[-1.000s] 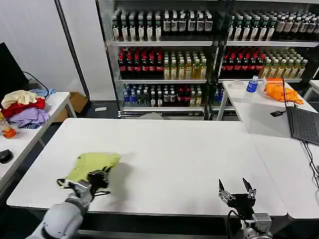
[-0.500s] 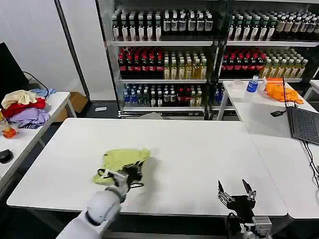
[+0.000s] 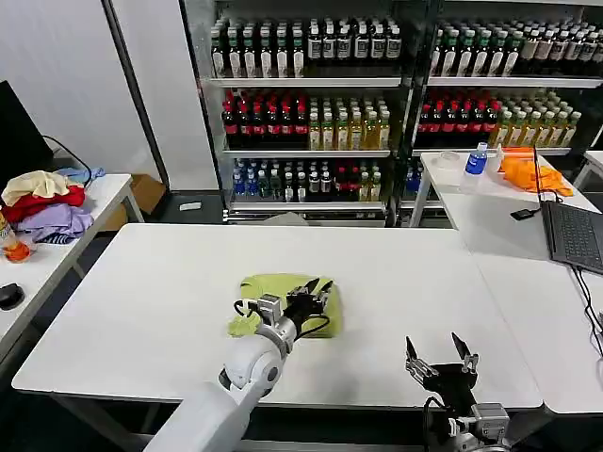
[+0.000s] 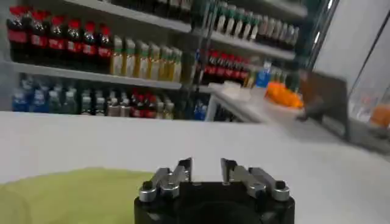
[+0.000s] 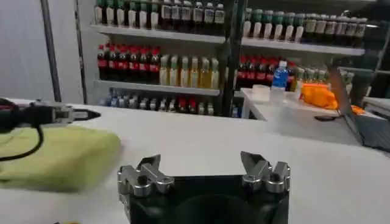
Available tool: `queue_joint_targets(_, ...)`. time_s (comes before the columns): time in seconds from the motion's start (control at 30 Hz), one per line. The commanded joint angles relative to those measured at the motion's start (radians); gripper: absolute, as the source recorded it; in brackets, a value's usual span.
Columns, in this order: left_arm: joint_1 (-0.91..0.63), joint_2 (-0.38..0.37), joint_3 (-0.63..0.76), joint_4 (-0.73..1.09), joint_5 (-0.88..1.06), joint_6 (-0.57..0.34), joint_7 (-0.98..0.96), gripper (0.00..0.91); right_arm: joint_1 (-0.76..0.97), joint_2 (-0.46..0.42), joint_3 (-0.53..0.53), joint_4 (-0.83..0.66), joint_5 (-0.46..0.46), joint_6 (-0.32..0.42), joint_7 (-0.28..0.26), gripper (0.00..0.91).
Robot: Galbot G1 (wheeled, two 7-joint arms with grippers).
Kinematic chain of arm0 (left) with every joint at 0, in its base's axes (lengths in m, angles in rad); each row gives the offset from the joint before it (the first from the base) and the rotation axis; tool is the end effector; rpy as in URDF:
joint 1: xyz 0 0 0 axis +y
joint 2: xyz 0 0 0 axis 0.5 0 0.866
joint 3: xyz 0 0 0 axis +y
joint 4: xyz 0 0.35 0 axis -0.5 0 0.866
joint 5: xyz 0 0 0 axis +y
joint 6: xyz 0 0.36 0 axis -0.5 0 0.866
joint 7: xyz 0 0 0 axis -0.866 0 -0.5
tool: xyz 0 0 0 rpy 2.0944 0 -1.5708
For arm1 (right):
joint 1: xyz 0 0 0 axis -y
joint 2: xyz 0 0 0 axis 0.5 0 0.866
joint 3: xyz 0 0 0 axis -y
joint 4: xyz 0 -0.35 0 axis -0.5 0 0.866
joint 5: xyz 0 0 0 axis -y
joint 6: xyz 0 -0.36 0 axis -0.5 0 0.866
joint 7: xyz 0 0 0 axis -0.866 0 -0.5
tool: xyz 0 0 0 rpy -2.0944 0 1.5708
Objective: Fold and organize the clothes.
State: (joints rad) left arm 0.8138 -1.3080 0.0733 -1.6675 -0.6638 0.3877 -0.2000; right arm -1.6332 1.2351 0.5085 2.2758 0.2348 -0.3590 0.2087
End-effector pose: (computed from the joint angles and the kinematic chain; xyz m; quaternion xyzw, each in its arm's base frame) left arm 0.3708 -0.1126 -0.2785 -0.2384 -0.9516 0.0910 0.1715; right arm 0.1667 -0.0345 -0.2446 0.0052 -0.9905 0.0464 0.1293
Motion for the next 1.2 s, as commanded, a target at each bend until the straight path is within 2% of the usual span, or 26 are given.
queue_joint_targets(0.03,0.070,0.003,-0.098,-0.158,-0.123,-0.136,-0.054,0.907,0.117,-0.020,-0.059,-0.043,0.011,-0.013,0.010,0.907)
queue_joint_targets(0.1,0.110,0.055,-0.169,-0.168,0.000,-0.158,-0.098,0.907,0.190,-0.030,-0.102,-0.074,0.039,-0.031,0.025,0.907)
queue_joint_targets(0.2,0.185,0.162,-0.254,-0.161,0.200,-0.212,-0.108,0.907,0.399,-0.021,-0.199,-0.192,0.142,-0.098,0.076,0.907)
queue_joint_targets(0.23,0.213,0.187,-0.290,-0.166,0.213,-0.212,-0.112,0.907,0.429,-0.012,-0.227,-0.221,0.166,-0.112,0.085,0.907)
queue_joint_targets(0.27,0.234,0.207,-0.317,-0.172,0.205,-0.208,-0.117,0.907,0.498,0.005,-0.264,-0.268,0.255,-0.135,0.108,0.907)
queue_joint_targets(0.33,0.284,0.238,-0.394,-0.183,0.186,-0.205,-0.119,0.907,0.580,0.023,-0.293,-0.360,0.327,-0.163,0.137,0.907)
queue_joint_targets(0.4,0.311,0.254,-0.437,-0.187,0.169,-0.204,-0.118,0.907,0.701,0.069,-0.346,-0.460,0.397,-0.176,0.162,0.907)
queue_joint_targets(0.5,0.348,0.260,-0.491,-0.199,0.148,-0.197,-0.118,0.907,0.793,0.119,-0.392,-0.559,0.473,-0.189,0.195,0.907)
queue_joint_targets(0.73,0.391,0.245,-0.520,-0.226,0.147,-0.191,-0.117,0.907,0.875,0.204,-0.436,-0.727,0.496,-0.180,0.213,0.907)
queue_joint_targets(0.77,0.392,0.244,-0.521,-0.227,0.147,-0.191,-0.116,0.907,0.881,0.212,-0.436,-0.745,0.503,-0.177,0.213,0.836)
queue_joint_targets(0.83,0.393,0.242,-0.522,-0.229,0.147,-0.191,-0.116,0.907,0.890,0.220,-0.438,-0.770,0.526,-0.169,0.216,0.373)
queue_joint_targets(0.87,0.394,0.242,-0.522,-0.230,0.146,-0.191,-0.116,0.907,0.896,0.224,-0.439,-0.784,0.539,-0.169,0.221,0.060)
queue_joint_targets(0.9,0.394,0.243,-0.521,-0.230,0.146,-0.191,-0.116,0.907,0.899,0.227,-0.439,-0.796,0.544,-0.169,0.224,0.000)
queue_joint_targets(0.93,0.395,0.243,-0.520,-0.231,0.146,-0.190,-0.115,0.907,0.905,0.236,-0.438,-0.821,0.551,-0.169,0.239,0.000)
queue_joint_targets(1.2,0.395,0.239,-0.507,-0.231,0.142,-0.183,-0.114,0.907,0.899,0.239,-0.429,-0.834,0.570,-0.169,0.255,0.000)
